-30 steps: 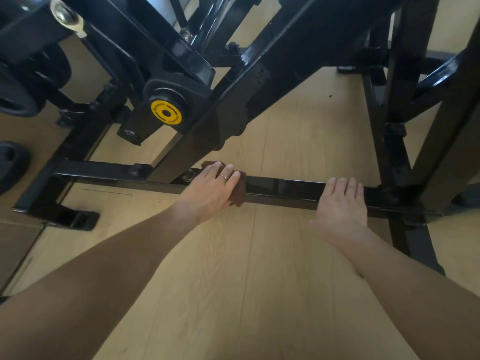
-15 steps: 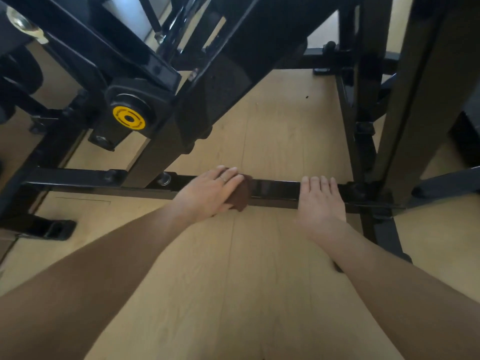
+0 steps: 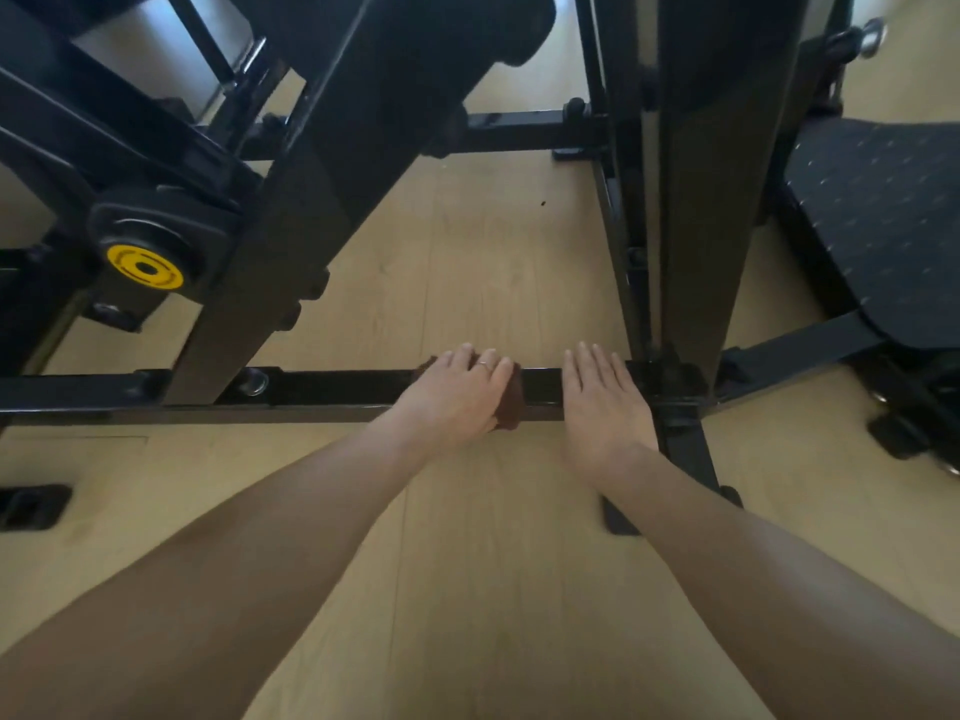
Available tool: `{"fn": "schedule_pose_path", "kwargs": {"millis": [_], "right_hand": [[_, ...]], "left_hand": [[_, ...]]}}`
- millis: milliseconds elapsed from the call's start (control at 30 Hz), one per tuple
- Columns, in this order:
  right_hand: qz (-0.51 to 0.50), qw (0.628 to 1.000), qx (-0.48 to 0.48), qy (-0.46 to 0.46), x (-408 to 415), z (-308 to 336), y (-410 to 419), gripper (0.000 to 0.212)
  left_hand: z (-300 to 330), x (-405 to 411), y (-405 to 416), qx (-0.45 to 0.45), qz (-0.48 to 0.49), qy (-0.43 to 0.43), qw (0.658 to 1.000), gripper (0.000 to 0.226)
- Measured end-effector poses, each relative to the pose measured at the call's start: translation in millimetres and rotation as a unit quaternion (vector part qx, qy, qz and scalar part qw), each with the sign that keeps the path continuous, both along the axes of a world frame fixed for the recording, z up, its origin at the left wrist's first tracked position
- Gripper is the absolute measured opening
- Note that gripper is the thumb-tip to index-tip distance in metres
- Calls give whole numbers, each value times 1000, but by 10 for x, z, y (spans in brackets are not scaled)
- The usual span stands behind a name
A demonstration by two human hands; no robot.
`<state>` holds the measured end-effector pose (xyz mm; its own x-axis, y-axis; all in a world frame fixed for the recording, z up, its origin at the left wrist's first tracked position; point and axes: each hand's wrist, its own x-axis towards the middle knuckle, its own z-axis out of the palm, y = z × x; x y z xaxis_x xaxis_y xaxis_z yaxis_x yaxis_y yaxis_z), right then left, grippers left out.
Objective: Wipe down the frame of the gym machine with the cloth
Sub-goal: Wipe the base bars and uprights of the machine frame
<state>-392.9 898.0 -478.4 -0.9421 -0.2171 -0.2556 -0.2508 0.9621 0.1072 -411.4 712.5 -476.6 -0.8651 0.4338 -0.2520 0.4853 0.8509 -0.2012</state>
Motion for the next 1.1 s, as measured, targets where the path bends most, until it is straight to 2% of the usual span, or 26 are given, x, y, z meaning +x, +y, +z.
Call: {"fn": "schedule_pose_path", "kwargs": {"millis": [133, 300, 567, 633, 733, 867, 967, 1100], "right_hand": [[0, 1000, 7, -7, 14, -20, 69, 88], [-1, 1000, 5, -3, 41, -45, 63, 81], [-18, 999, -8, -32, -32, -48, 1, 89], [-12, 999, -9, -40, -41, -32, 25, 90], [1, 999, -13, -52, -62, -3, 49, 89], [-16, 997, -50, -50, -116, 3, 93, 80], [-5, 996, -64, -57, -112, 14, 134, 86], [0, 996, -89, -31, -78, 27, 161, 86]], "left_hand": [[-57, -6, 569, 22, 16, 10, 1000, 66], [-45, -35, 336, 68, -43, 21, 997, 67], [-64, 167, -935, -71, 11, -6, 997, 80], [28, 149, -834, -76, 24, -19, 997, 77], [147, 49, -165, -7, 28, -29, 999, 69], [-12, -81, 651, 28, -23, -12, 999, 60], [-63, -100, 541, 64, -50, 1, 997, 63], [-45, -46, 285, 66, -38, 1, 997, 71]]}}
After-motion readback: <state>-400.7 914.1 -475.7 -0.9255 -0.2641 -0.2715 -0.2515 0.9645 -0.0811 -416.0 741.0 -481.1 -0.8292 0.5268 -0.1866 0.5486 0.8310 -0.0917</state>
